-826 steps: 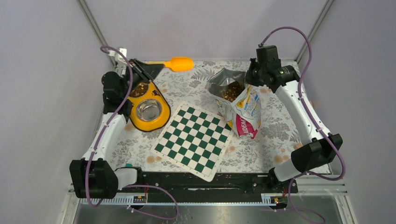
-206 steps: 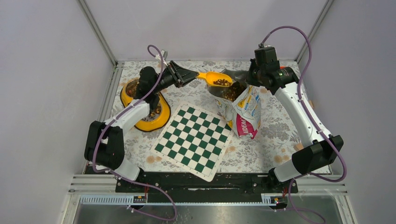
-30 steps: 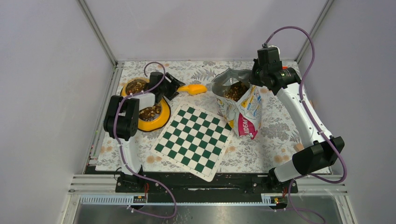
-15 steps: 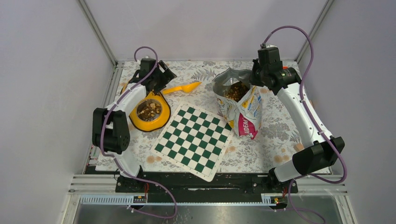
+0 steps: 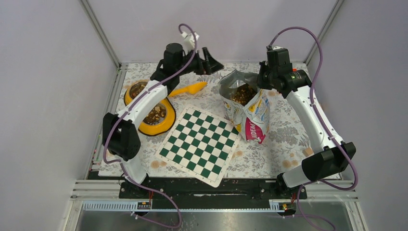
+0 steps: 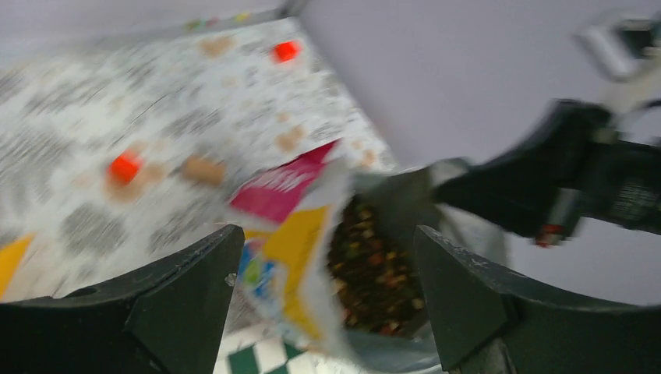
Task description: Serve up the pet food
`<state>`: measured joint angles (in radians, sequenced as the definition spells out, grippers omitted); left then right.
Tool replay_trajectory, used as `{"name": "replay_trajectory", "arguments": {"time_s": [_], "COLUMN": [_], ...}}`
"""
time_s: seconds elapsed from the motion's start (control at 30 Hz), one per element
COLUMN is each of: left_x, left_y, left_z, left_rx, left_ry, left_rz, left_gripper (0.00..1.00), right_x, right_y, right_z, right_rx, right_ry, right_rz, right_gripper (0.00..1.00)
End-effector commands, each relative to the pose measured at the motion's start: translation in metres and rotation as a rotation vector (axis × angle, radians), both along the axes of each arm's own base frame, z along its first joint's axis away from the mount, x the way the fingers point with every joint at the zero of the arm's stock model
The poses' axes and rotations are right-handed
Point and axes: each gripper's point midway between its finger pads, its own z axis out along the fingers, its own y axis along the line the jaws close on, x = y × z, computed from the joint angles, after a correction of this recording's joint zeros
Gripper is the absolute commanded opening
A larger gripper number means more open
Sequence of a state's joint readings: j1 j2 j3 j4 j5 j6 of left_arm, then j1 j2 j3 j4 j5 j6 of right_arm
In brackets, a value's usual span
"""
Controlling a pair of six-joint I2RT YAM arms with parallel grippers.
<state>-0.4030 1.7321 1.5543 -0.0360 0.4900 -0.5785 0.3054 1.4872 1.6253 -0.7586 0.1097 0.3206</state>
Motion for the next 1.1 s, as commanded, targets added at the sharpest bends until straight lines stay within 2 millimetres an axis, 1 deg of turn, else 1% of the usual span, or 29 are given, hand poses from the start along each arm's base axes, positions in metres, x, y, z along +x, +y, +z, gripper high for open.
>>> {"name": "replay_trajectory", "arguments": {"time_s": [0.0, 0.1, 0.2, 0.27, 0.37, 0.47, 0.53, 0.7, 0.73, 0.77, 0.87, 0.9, 0.97, 1.0, 1.07], "left_x": [-0.024, -0.029, -0.029, -0.028, -0.015, -0.005, 0.001, 0.003, 0.003, 0.004, 0.008, 0.009, 0.010, 0.011, 0.013], "left_y": [-0.052, -0.072, -0.085, -0.088, -0.086, -0.089, -0.092, -0.104, -0.105, -0.107, -0.108, -0.108, -0.109, -0.109, -0.108], "left_z": [0.063, 0.045, 0.016, -0.004, -0.025, -0.029, -0.032, -0.030, -0.029, -0.028, -0.026, -0.023, -0.012, -0.006, 0.005], "left_rx": [-0.090, -0.052, 0.032, 0.121, 0.199, 0.204, 0.202, 0.170, 0.166, 0.158, 0.136, 0.127, 0.097, 0.082, 0.047], "left_ry": [-0.244, -0.240, -0.179, -0.135, -0.088, -0.075, -0.069, -0.062, -0.066, -0.073, -0.074, -0.071, -0.069, -0.075, -0.067], "left_rz": [-0.261, -0.291, -0.309, -0.317, -0.277, -0.246, -0.233, -0.247, -0.249, -0.247, -0.227, -0.217, -0.198, -0.185, -0.156], "left_gripper": [0.81, 0.81, 0.81, 0.81, 0.80, 0.77, 0.72, 0.49, 0.42, 0.33, 0.01, 0.00, 0.00, 0.00, 0.00], "right_x": [-0.013, -0.013, -0.011, -0.010, -0.010, -0.010, -0.009, -0.012, -0.013, -0.016, -0.018, -0.019, -0.022, -0.024, -0.031], "right_y": [0.006, 0.007, 0.009, 0.010, 0.012, 0.014, 0.014, 0.019, 0.020, 0.023, 0.023, 0.022, 0.019, 0.018, 0.012], "right_z": [0.012, 0.013, 0.015, 0.017, 0.018, 0.017, 0.017, 0.016, 0.016, 0.016, 0.019, 0.022, 0.029, 0.031, 0.042], "right_rx": [0.032, 0.031, 0.040, 0.040, 0.042, 0.044, 0.044, 0.029, 0.005, -0.048, -0.192, -0.217, -0.224, -0.220, -0.220], "right_ry": [-0.012, -0.015, -0.017, -0.022, -0.022, -0.019, -0.018, -0.013, -0.012, -0.014, -0.022, -0.026, -0.042, -0.048, -0.082], "right_rz": [0.061, 0.068, 0.077, 0.082, 0.096, 0.106, 0.107, 0.164, 0.184, 0.217, 0.242, 0.234, 0.211, 0.206, 0.179], "right_gripper": [0.00, 0.00, 0.00, 0.00, 0.00, 0.00, 0.00, 0.00, 0.00, 0.00, 0.00, 0.04, 0.19, 0.28, 0.56]}}
